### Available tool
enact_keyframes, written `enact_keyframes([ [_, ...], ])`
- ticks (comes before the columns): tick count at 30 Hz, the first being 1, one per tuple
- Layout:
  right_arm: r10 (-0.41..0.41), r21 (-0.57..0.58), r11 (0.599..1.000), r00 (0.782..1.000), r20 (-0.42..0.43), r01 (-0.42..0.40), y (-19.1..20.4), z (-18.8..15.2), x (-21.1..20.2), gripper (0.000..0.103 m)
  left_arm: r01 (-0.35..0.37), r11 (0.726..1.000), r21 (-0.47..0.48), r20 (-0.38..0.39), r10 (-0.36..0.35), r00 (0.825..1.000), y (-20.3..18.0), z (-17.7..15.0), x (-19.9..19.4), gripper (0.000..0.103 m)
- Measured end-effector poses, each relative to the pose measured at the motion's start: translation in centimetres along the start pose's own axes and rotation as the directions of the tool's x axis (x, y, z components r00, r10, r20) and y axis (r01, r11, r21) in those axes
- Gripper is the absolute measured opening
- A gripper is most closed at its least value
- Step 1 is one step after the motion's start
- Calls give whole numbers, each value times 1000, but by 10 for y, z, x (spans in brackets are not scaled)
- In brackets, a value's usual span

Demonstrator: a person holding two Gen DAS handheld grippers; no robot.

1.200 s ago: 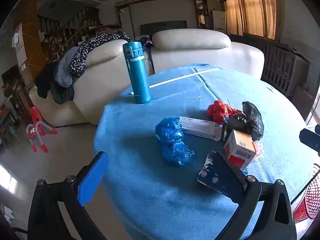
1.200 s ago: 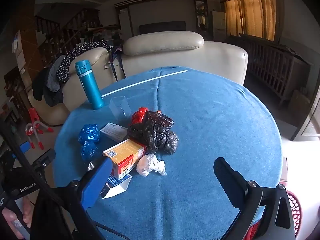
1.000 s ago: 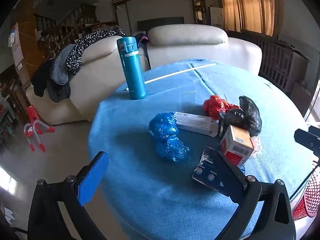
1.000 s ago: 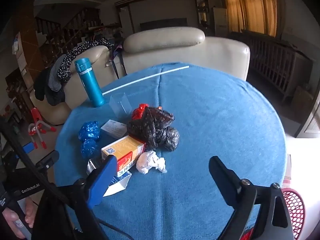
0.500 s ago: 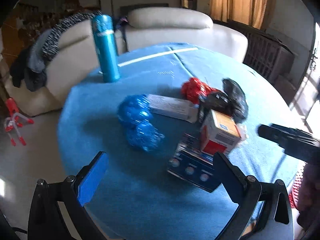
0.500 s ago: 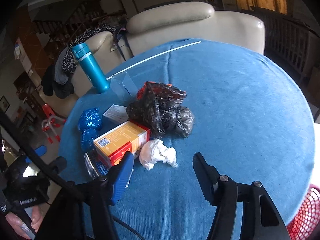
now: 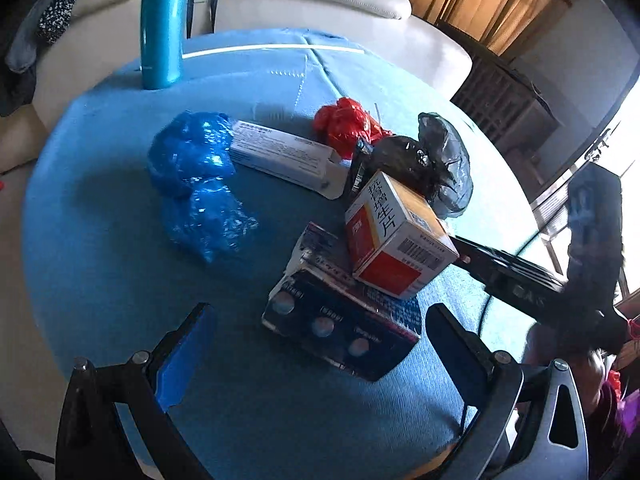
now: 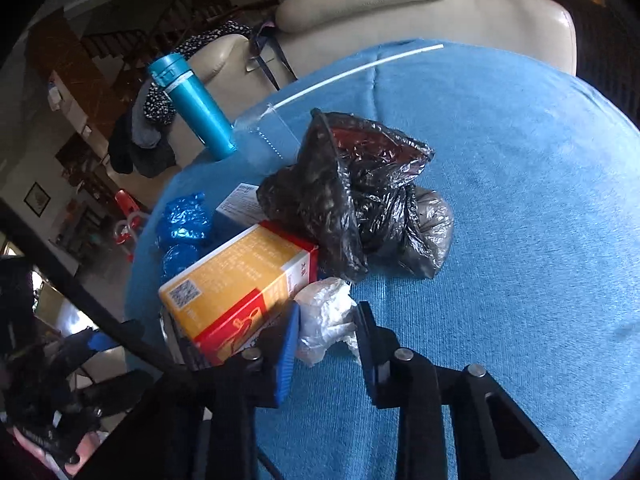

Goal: Collect trash
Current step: 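Reach the right gripper to the crumpled white tissue and grasp it, then grasp the blue-and-white box with the left gripper while right holds tissue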

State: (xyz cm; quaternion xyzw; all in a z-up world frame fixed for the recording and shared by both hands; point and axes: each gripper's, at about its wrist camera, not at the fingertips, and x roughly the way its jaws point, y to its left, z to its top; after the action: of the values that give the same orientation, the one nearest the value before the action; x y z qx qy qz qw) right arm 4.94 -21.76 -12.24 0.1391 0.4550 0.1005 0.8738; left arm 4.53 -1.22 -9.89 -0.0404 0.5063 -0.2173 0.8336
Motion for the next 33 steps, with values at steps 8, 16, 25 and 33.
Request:
enact_keyframes([
  [8,29,50,998,997,66,-33,-16,-13,-31,24,63,997,-53,-81,-67,994,-3,4,40,78],
  [16,40,71,996,993,109,-48,-28,-20,-51,24,114,991,-75,-28,-116,993,-1,1,39,46],
  [25,38,87,995,992,117,-48,-34,-28,-58,24,160,986,41,-28,-159,987,-31,-5,36,43],
  [33,39,134,989,990,137,-57,-51,-36,-70,24,174,981,83,5,-175,985,-50,-2,24,41],
])
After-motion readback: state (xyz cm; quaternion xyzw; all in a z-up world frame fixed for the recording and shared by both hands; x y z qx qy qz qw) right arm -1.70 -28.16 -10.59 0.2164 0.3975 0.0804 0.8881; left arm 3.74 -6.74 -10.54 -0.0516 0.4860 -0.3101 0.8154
